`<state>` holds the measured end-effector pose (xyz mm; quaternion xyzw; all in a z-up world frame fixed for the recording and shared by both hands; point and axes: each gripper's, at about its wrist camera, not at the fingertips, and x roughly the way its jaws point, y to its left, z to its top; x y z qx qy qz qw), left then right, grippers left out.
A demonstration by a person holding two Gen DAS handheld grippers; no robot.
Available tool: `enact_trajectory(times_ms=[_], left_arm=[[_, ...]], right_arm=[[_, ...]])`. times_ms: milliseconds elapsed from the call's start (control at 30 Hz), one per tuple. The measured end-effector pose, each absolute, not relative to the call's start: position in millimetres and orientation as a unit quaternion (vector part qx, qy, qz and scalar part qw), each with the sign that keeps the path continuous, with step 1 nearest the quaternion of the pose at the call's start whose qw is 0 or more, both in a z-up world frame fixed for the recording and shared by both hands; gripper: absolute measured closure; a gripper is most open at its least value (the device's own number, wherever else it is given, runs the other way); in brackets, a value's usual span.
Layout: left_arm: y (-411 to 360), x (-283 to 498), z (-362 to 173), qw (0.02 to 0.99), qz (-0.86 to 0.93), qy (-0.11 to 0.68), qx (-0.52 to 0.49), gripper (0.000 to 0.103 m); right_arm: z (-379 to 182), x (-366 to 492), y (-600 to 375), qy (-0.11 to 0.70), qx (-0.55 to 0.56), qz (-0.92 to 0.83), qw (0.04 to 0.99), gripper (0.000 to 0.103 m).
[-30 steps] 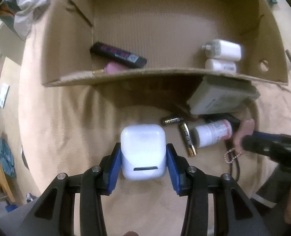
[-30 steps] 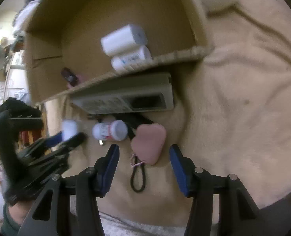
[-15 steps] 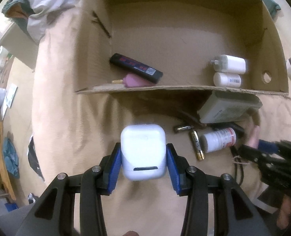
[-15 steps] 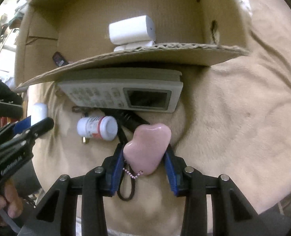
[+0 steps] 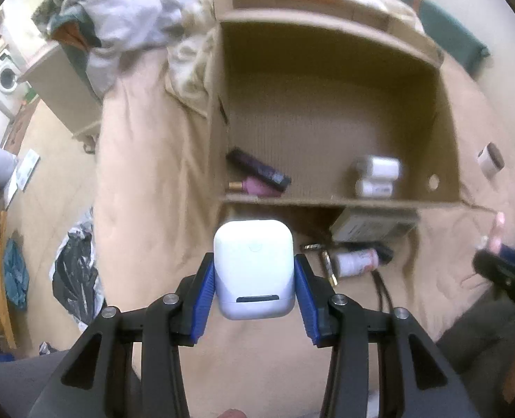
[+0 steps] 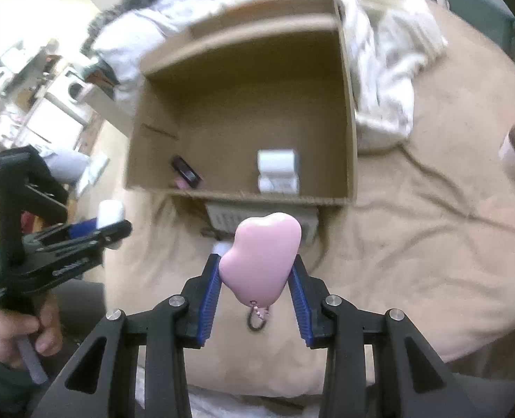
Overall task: Organize rigid objects
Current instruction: 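Grasp the white earbud case with the left tool while the right tool grasps the pink heart keychain, then carry the earbud case and heart keychain over the box and lower them inside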
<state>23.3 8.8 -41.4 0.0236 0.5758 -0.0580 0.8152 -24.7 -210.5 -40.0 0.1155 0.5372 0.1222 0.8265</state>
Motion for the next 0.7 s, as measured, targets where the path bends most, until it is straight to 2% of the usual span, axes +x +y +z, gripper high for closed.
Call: enact_trajectory(times_ms=[400, 700], left_arm=[[10.8, 27.0, 33.5, 0.869, -0.057, 0.491, 0.009, 0.063], [-4.2, 50.9, 43.9, 0.882, -0.070, 0.465, 0.021, 0.063]], right_arm=[[48.8, -2.0, -203.3, 0.445, 0.099, 0.157, 0.876, 0.063], [50.8, 29.2, -196.6, 0.423, 0.094, 0.161, 0.887, 0.063]])
